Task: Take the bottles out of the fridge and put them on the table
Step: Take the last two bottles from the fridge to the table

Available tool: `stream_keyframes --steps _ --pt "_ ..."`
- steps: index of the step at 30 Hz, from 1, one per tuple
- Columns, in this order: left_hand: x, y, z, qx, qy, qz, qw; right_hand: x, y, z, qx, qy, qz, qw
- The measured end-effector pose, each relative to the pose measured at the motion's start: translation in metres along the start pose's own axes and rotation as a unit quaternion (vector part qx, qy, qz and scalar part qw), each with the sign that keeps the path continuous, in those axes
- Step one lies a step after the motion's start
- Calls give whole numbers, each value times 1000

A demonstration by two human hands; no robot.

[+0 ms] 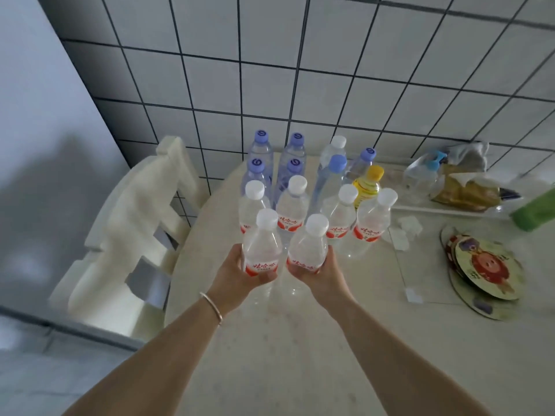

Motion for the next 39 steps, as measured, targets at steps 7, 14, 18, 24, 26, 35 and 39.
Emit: stream_keyframes --steps 7,14,18,24,26,35,39 --pt "20 3 -9 -48 -17 -18 999 17 -14 14 -11 -12 -18 1000" --pt "24 7 -17 -35 -7 -33 999 18 -18 18 -30 -22 0 999" --pt "21 12 -16 -6 -11 -36 999 15 -18 16 -42 -24 -13 999" --pt "7 8 0 22 -36 -27 999 7 -12 5 -63 -25 -33 997" --pt "0 7 8 22 -50 -9 998 2 -8 -1 -93 -22 -51 994" --pt "-54 16 30 130 -66 155 977 -63 30 -14 -225 -36 -5 974" --pt "-112 11 57 115 -116 206 965 -117 38 -37 -193 34 27 980"
Point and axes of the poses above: each hand's wrist, its own x-axis towards the middle knuckle, its own y-axis out of the back of the hand, z = x × y, the point moved 7 cm from there along x, towards the middle knuckle, and after that the axes turned 12 degrees about -x, right-handed, at the moved point
